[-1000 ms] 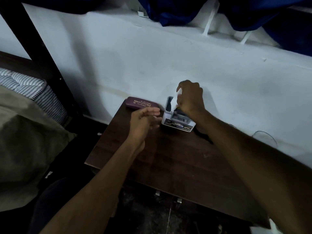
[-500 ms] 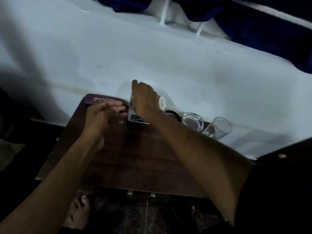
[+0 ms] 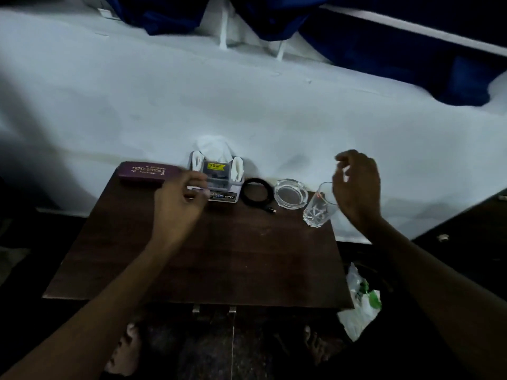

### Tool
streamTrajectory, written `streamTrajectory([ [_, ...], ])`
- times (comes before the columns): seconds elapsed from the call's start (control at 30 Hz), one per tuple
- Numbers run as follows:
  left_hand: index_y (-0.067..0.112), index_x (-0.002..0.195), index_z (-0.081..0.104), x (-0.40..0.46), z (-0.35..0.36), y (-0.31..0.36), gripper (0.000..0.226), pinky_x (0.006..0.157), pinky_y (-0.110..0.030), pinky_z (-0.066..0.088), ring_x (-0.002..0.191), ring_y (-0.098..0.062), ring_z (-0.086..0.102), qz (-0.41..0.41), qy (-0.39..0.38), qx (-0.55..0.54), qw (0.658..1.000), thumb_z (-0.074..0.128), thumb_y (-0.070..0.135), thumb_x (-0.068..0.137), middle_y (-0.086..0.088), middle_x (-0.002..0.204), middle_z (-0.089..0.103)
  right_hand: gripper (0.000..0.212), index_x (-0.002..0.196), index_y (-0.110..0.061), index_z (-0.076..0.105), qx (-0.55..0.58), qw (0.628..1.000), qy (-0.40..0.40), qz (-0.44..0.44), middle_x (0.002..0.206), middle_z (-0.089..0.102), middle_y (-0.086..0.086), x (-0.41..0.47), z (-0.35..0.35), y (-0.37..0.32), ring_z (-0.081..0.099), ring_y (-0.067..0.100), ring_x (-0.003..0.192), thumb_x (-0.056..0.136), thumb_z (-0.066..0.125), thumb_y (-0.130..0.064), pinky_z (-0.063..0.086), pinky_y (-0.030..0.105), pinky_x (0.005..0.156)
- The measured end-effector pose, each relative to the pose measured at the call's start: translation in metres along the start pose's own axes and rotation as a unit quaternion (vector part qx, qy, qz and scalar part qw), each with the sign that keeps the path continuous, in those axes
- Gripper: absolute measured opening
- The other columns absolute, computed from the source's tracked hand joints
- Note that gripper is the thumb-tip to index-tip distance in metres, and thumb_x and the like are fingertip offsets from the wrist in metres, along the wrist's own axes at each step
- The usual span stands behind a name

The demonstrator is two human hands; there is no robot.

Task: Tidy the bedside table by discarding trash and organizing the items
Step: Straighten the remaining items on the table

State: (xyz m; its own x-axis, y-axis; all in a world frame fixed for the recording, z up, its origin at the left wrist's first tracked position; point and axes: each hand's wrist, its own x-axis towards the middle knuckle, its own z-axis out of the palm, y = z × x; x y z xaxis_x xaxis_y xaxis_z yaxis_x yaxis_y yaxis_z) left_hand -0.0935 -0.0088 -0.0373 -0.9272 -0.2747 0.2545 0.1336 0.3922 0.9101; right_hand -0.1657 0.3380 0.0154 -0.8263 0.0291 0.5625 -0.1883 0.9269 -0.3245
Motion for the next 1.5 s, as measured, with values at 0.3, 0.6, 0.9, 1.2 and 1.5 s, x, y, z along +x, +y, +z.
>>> streamTrajectory([
  [0.3,0.012,0.128,0.068,-0.024,0.160,0.058,0.057,0.084,-0.030,0.061,0.087,-0.012,0.071,-0.030,-0.188,0.008,0.982,0.091,0.009,0.076,-0.001,0.112,0.074,0.083,0.146,-0.003,0.040,0.174,0.906,-0.287,0.259,0.146,0.054,0.017,-0.043,0.005,0.077,0.055,0.025,0.117,0.075,0.081,0.007,0.049,0.035,0.090],
  [0.6,0.013,0.122,0.066,-0.016,0.250,0.076,0.052,0.068,0.000,0.042,0.091,-0.007,0.066,-0.070,-0.205,-0.031,0.976,0.089,0.007,0.075,0.010,0.099,0.069,0.058,0.125,-0.025,0.058,0.313,0.903,-0.204,0.210,0.111,0.072,-0.017,-0.067,0.028,0.070,0.070,0.001,0.099,0.071,0.078,-0.025,0.054,0.023,0.081],
  [0.9,0.013,0.123,0.074,0.056,0.229,0.100,0.058,0.080,-0.008,0.051,0.100,-0.012,0.070,0.011,-0.144,-0.047,0.988,0.096,0.027,0.072,-0.003,0.114,0.076,0.049,0.118,-0.025,0.063,0.297,0.940,-0.088,0.146,0.104,0.077,-0.007,-0.001,0.024,0.044,0.075,0.007,0.099,0.074,0.078,-0.040,0.062,0.038,0.089],
  [1.2,0.010,0.108,0.075,0.091,0.199,0.059,0.046,0.069,-0.013,0.055,0.085,-0.009,0.073,-0.049,-0.165,-0.023,0.985,0.097,0.015,0.068,0.000,0.099,0.078,0.067,0.117,-0.025,0.062,0.253,0.942,-0.182,0.125,0.105,0.078,-0.002,0.015,0.064,0.015,0.075,0.017,0.097,0.065,0.072,-0.067,0.061,0.043,0.084],
  [1.5,0.033,0.090,0.073,0.083,0.213,0.030,0.036,0.091,-0.047,0.064,0.094,-0.014,0.078,-0.044,-0.166,-0.039,0.984,0.094,0.027,0.061,0.007,0.092,0.080,0.057,0.118,-0.027,0.060,0.238,0.944,-0.189,0.126,0.104,0.078,-0.003,0.000,0.086,0.031,0.074,0.018,0.099,0.074,0.075,-0.059,0.061,0.046,0.086],
])
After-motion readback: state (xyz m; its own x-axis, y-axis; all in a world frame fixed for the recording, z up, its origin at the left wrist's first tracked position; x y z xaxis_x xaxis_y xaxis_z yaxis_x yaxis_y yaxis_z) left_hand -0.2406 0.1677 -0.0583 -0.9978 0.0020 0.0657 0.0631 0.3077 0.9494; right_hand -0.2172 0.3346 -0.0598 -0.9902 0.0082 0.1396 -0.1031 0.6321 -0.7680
